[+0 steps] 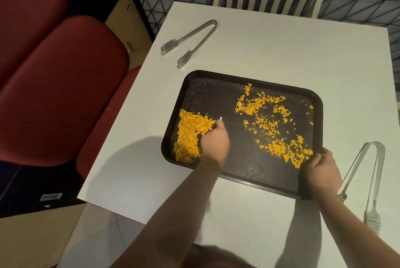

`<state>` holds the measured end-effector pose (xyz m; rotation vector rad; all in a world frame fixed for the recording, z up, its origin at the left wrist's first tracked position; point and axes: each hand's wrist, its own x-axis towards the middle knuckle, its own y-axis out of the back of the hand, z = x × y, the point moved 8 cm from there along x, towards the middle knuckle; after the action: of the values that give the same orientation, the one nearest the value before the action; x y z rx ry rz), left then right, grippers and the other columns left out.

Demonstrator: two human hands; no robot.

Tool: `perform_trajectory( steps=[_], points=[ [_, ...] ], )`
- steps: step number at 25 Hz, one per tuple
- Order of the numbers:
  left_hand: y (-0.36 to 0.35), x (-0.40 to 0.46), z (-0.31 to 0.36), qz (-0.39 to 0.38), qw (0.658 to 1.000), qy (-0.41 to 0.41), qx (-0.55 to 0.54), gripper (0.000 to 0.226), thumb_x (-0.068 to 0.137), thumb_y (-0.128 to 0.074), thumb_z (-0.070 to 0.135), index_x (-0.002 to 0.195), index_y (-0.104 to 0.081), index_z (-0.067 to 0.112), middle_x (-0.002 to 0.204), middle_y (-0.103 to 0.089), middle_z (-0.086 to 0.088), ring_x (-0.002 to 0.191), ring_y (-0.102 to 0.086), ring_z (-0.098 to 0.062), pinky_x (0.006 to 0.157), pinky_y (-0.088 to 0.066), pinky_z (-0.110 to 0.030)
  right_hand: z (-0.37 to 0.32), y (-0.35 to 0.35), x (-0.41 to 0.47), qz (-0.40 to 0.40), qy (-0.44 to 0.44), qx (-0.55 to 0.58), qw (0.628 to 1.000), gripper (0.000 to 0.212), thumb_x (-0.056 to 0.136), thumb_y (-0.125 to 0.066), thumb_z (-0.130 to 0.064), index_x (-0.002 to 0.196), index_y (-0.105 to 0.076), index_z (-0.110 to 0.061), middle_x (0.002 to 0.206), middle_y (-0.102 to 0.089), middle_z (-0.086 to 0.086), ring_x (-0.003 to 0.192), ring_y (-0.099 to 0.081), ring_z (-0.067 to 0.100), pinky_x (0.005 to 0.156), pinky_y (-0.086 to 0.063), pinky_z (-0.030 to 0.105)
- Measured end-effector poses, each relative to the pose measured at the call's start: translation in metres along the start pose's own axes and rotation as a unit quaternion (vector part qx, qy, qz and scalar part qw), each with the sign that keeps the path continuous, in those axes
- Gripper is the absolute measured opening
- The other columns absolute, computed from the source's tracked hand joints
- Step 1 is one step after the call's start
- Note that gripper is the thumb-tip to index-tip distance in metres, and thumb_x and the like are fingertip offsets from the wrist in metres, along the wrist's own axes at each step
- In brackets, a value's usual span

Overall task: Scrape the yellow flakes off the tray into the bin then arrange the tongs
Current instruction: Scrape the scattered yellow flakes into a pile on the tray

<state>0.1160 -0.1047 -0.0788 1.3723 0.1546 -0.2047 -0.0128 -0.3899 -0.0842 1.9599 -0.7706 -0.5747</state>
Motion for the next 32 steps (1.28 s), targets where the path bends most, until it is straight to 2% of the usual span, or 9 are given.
perform_trajectory(
  steps=[6,9,12,16,18,20,24,28,32],
  points=[
    [0.013,-0.010,-0.062,0.056,0.991,0.120,0.022,0.020,0.093,-0.041,0.019,0.112,-0.045,0.014,0.071,-0.068,-0.003,0.068,-0.069,-0.025,0.059,-0.049,-0.027,0.002,0.000,0.000,-0.023,-0.018,0.016,0.999,0.026,0.094,-0.032,-0.022,0.112,-0.049,-0.013,0.100,-0.062,0.020,0.085,-0.058,0.043,0.070,-0.042,0.041],
    [0.010,-0.007,-0.024,0.086,0.992,0.081,0.042,0.019,0.093,-0.043,0.021,0.110,-0.048,0.014,0.064,-0.066,0.000,0.059,-0.068,-0.017,0.051,-0.041,-0.021,0.001,0.000,0.001,-0.023,-0.017,0.020,0.999,0.025,0.093,-0.033,-0.020,0.109,-0.050,-0.013,0.098,-0.063,0.020,0.083,-0.058,0.042,0.068,-0.041,0.040],
    [-0.013,-0.010,0.017,0.024,0.999,0.032,0.023,0.019,0.093,-0.036,0.013,0.112,-0.038,0.011,0.075,-0.069,-0.002,0.065,-0.067,-0.020,0.054,-0.033,-0.024,0.002,-0.001,0.001,-0.021,-0.017,0.020,0.999,0.025,0.093,-0.033,-0.020,0.110,-0.050,-0.013,0.098,-0.063,0.020,0.083,-0.058,0.042,0.068,-0.040,0.039],
    [-0.010,-0.017,-0.009,0.017,0.995,0.076,0.061,0.029,0.089,-0.047,0.015,0.117,-0.041,0.011,0.072,-0.069,0.000,0.063,-0.068,-0.016,0.052,-0.036,-0.022,0.005,-0.002,0.001,-0.023,-0.026,0.014,0.999,0.024,0.094,-0.033,-0.021,0.110,-0.049,-0.013,0.097,-0.063,0.019,0.083,-0.058,0.042,0.066,-0.037,0.037],
    [0.014,-0.026,-0.030,0.089,0.986,0.105,0.092,0.028,0.070,-0.073,0.022,0.093,-0.061,0.013,0.044,-0.058,0.003,0.038,-0.059,-0.009,0.038,-0.035,-0.014,0.006,-0.003,0.001,-0.022,-0.029,0.012,0.999,0.024,0.094,-0.033,-0.021,0.110,-0.049,-0.014,0.097,-0.063,0.018,0.082,-0.058,0.042,0.065,-0.035,0.036],
    [0.024,-0.029,-0.038,0.125,0.982,0.108,0.096,0.025,0.062,-0.080,0.023,0.076,-0.063,0.012,0.032,-0.045,0.005,0.026,-0.047,-0.009,0.033,-0.030,-0.011,0.007,-0.004,0.001,-0.021,-0.028,0.014,0.999,0.024,0.094,-0.032,-0.022,0.110,-0.049,-0.015,0.096,-0.063,0.018,0.082,-0.058,0.042,0.065,-0.035,0.036],
    [0.004,-0.004,0.001,0.057,0.995,0.061,0.045,0.015,0.096,-0.040,0.019,0.108,-0.044,0.011,0.063,-0.061,0.002,0.055,-0.063,-0.017,0.049,-0.032,-0.023,0.009,-0.005,0.001,-0.012,-0.025,0.013,1.000,0.023,0.094,-0.033,-0.024,0.110,-0.048,-0.016,0.095,-0.064,0.017,0.080,-0.059,0.042,0.065,-0.035,0.036],
    [0.006,0.019,0.018,0.058,0.996,0.066,0.008,0.019,0.093,-0.041,0.012,0.112,-0.039,0.009,0.075,-0.068,-0.003,0.064,-0.065,-0.020,0.053,-0.032,-0.027,0.010,-0.006,0.002,-0.009,-0.024,0.006,1.000,0.023,0.094,-0.033,-0.024,0.109,-0.048,-0.016,0.094,-0.064,0.017,0.079,-0.059,0.042,0.066,-0.036,0.036],
    [0.018,0.010,-0.031,0.075,0.986,0.140,0.046,0.027,0.089,-0.047,0.012,0.115,-0.043,0.010,0.076,-0.069,0.000,0.067,-0.068,-0.017,0.054,-0.038,-0.021,0.010,-0.006,0.003,-0.011,-0.023,0.005,1.000,0.021,0.094,-0.032,-0.025,0.105,-0.048,-0.016,0.091,-0.063,0.016,0.076,-0.058,0.041,0.064,-0.036,0.035]
  ],
)
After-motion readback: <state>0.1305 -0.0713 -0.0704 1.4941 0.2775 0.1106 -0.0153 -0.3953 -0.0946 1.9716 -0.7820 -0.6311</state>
